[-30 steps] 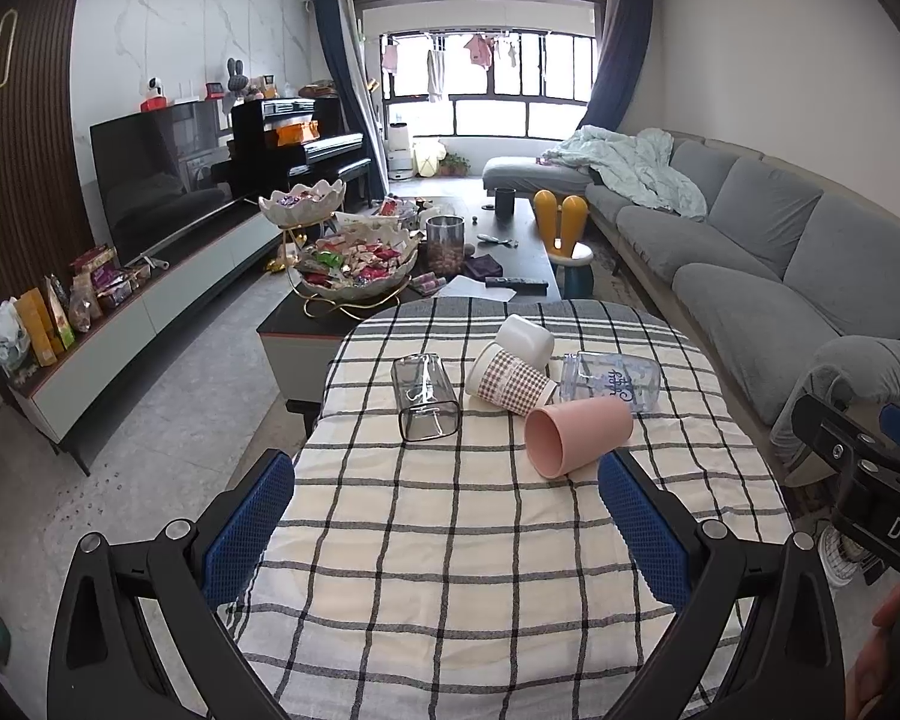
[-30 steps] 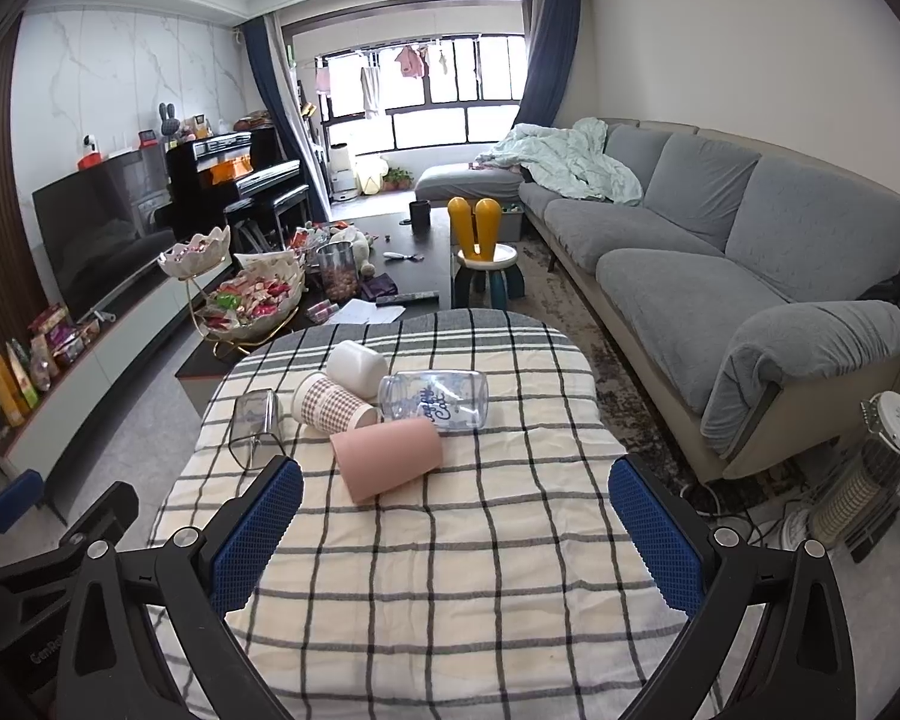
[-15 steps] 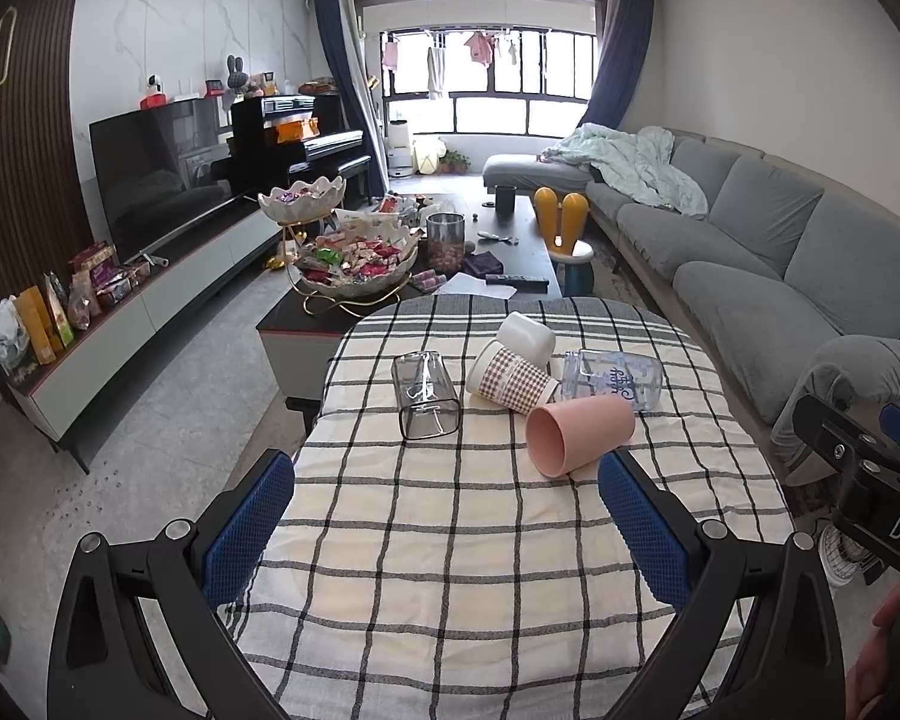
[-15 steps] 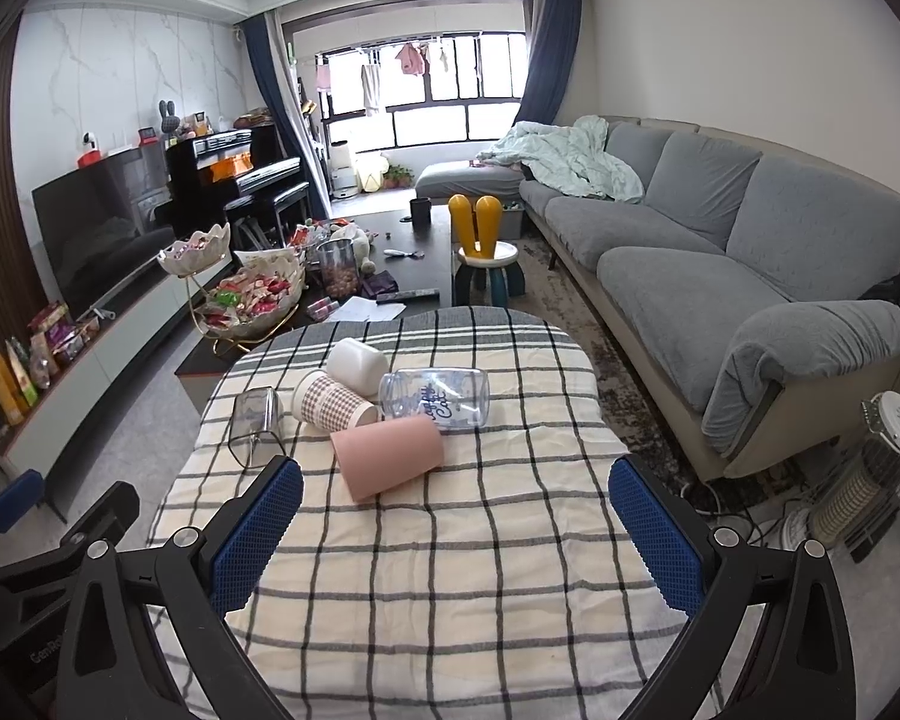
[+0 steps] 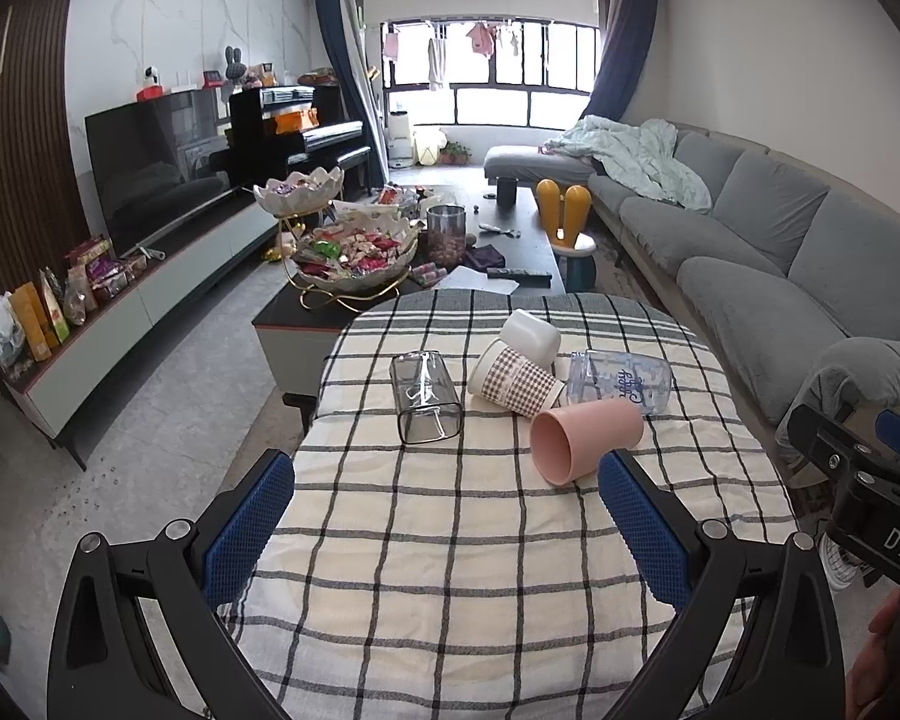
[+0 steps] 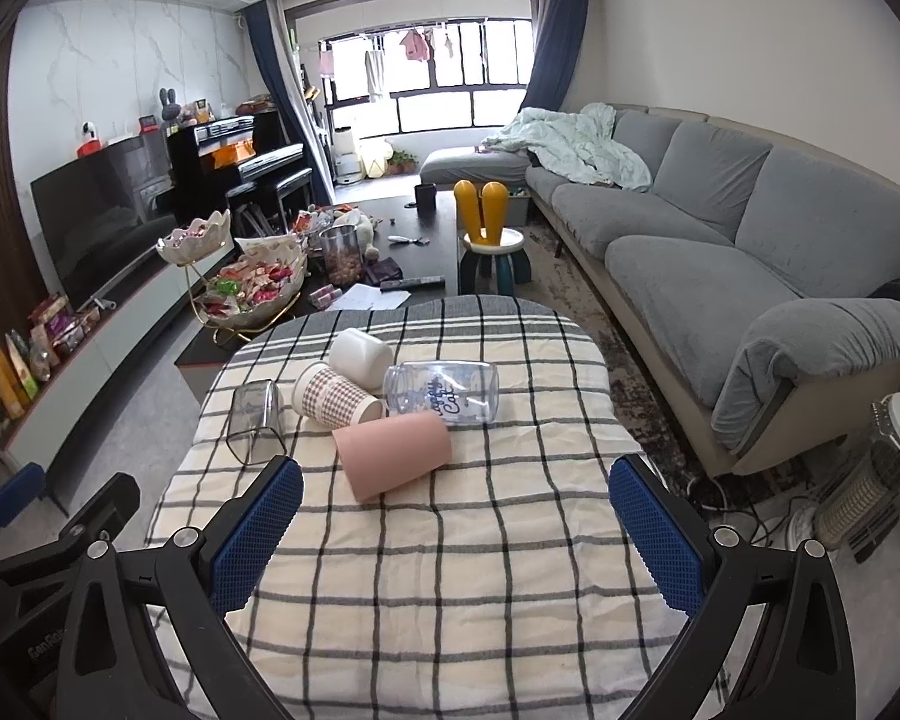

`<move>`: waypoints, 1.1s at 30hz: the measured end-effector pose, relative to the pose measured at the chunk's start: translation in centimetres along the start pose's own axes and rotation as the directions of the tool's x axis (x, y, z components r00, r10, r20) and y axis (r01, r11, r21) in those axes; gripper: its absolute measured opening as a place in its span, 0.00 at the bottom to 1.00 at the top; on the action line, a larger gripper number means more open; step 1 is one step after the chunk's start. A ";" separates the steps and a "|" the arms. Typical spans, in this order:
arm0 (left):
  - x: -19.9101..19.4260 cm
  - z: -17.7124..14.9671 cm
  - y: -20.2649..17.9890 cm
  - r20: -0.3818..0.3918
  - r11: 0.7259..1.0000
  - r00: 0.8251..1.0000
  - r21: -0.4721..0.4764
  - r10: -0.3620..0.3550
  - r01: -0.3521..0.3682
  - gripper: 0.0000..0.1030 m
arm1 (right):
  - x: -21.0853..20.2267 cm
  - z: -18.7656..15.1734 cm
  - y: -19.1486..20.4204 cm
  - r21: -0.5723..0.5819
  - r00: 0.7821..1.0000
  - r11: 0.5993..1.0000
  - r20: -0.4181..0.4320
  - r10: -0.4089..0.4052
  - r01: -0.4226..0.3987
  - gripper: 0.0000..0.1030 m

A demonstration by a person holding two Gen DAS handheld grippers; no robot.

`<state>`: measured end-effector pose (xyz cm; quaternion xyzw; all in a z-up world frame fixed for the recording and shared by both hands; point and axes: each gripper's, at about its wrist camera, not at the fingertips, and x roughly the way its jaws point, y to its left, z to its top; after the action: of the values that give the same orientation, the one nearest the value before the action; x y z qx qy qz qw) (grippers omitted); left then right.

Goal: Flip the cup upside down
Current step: 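Reach the right gripper to the houndstooth paper cup and grasp it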

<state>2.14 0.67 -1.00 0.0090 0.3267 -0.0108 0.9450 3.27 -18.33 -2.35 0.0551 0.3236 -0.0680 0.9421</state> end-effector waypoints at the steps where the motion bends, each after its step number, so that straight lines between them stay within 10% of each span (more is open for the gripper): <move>1: 0.3 0.2 0.0 -0.003 1.000 1.000 0.004 -0.003 0.003 1.00 | 0.2 0.1 -0.1 0.004 1.000 1.000 -0.001 -0.005 0.005 0.99; 10: 5.7 3.1 -1.9 -0.055 0.991 0.997 0.118 -0.061 0.067 1.00 | 4.1 2.3 -1.2 0.062 0.997 0.996 -0.041 -0.060 0.063 0.99; 19: 12.5 6.4 -4.6 -0.113 0.917 0.989 0.376 -0.098 0.134 1.00 | 10.2 5.1 -0.5 0.149 0.990 0.984 -0.114 -0.077 0.094 0.99; 27: 15.7 7.0 -2.4 -0.143 0.973 0.983 0.215 0.114 -0.081 1.00 | 17.6 9.8 4.4 -0.168 0.967 0.980 -0.245 0.068 -0.112 0.99; 33: 16.8 5.1 -0.9 -0.218 0.993 0.968 0.039 0.121 -0.115 1.00 | 23.3 10.3 9.9 -0.392 0.890 0.871 -0.444 0.101 -0.295 0.96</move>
<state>18.43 -0.57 -7.36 0.0419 0.4281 0.0421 0.9018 29.32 -12.31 -8.09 -0.1174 0.5129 0.1208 0.8417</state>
